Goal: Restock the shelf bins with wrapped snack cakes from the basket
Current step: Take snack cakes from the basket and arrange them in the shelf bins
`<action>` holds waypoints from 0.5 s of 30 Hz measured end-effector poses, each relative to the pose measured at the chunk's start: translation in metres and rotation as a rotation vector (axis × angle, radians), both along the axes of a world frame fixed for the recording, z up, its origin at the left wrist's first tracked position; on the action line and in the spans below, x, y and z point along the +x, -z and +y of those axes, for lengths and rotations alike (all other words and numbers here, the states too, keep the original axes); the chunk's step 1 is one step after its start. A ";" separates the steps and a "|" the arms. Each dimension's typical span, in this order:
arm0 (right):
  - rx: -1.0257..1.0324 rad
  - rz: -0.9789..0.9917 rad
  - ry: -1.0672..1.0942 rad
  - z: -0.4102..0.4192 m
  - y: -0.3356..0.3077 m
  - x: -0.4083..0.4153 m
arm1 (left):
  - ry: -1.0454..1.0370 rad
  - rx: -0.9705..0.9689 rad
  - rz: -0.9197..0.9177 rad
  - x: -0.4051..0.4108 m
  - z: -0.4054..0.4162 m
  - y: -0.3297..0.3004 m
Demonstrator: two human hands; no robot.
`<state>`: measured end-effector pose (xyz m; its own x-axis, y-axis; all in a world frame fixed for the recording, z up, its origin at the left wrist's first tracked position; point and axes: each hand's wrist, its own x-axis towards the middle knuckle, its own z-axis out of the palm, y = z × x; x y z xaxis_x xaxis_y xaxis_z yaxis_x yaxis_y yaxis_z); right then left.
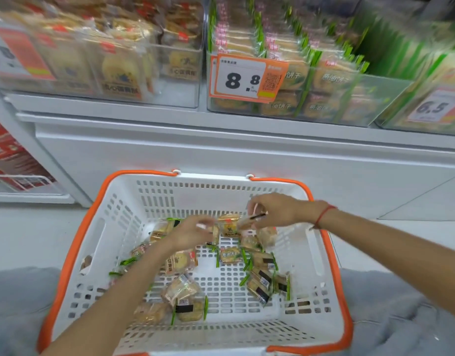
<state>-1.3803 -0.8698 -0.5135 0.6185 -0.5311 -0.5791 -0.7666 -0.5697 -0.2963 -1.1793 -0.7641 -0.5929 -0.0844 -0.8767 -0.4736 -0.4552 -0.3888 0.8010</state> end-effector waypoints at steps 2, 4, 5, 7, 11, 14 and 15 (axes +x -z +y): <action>0.136 -0.076 0.082 -0.006 -0.035 0.004 | 0.021 -0.135 0.098 -0.006 -0.012 -0.043; 0.253 -0.152 0.166 -0.007 -0.063 0.003 | 0.067 -0.268 0.088 -0.010 -0.017 -0.078; 0.291 -0.198 0.193 -0.005 -0.072 0.000 | 0.092 -0.336 0.055 -0.011 -0.016 -0.090; 0.344 -0.308 0.241 -0.003 -0.089 -0.009 | 0.119 -0.446 0.029 -0.012 -0.016 -0.110; 0.436 -0.435 0.322 -0.003 -0.105 -0.022 | 0.036 -0.459 0.157 -0.017 -0.016 -0.132; 0.431 -0.480 0.362 -0.006 -0.114 -0.024 | -0.065 -0.401 0.240 -0.023 -0.018 -0.143; 0.424 -0.509 0.371 -0.006 -0.117 -0.025 | -0.106 -0.384 0.254 -0.025 -0.018 -0.145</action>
